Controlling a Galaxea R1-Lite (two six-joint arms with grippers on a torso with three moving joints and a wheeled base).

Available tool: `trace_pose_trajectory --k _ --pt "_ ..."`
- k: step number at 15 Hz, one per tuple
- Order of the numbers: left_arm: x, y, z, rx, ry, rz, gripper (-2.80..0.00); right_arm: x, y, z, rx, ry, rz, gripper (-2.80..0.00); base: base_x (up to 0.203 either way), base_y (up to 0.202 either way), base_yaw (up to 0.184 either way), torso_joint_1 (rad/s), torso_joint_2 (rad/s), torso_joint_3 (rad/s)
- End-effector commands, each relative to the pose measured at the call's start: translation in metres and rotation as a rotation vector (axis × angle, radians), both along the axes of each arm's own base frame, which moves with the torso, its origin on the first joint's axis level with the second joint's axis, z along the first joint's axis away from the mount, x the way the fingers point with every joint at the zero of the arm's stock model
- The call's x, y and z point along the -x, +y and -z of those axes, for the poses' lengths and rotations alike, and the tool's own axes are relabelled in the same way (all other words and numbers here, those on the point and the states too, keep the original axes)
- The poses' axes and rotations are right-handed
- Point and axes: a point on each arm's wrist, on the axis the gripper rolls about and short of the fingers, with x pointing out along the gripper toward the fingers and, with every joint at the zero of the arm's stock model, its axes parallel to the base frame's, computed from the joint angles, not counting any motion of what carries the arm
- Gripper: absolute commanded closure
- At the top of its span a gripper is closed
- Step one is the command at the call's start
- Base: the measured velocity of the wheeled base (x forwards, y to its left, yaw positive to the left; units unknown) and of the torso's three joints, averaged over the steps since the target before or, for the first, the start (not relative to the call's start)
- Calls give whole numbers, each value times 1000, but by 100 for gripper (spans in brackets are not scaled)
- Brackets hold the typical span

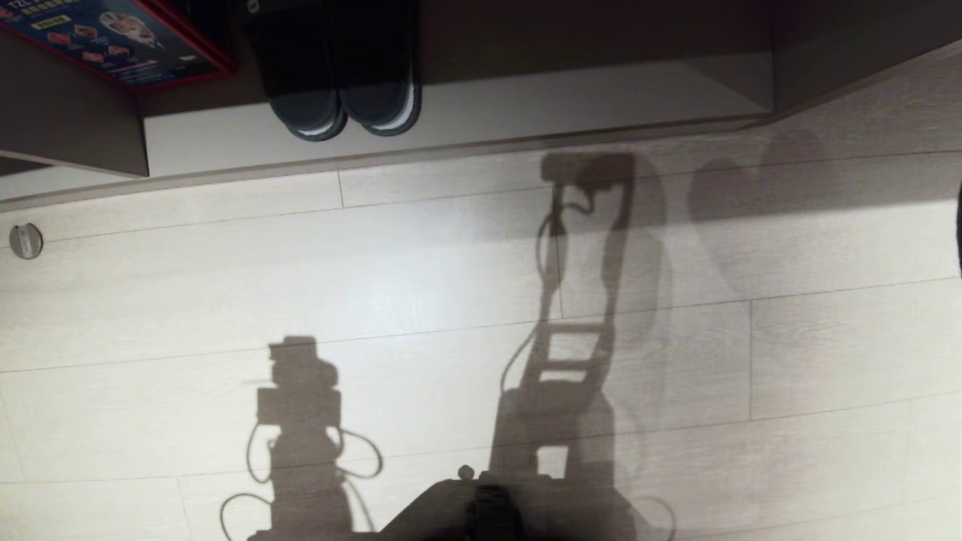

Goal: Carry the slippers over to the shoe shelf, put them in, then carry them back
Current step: Place the slippers on the floor

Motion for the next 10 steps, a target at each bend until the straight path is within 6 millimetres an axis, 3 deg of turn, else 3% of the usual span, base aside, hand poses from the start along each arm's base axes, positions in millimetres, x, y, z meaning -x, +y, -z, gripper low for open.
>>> trace_pose_trajectory --k 1,4,10 --pt "0 0 0 1 0 0 0 15 -3 11 -22 -49 17 0 0 0 0 0 0 0" --pt "0 0 0 1 0 -1 0 18 -2 38 -40 -25 47 0 0 0 0 0 0 0" --pt "0 0 0 1 0 0 0 22 -1 60 -63 -125 82 0 0 0 0 0 0 0"
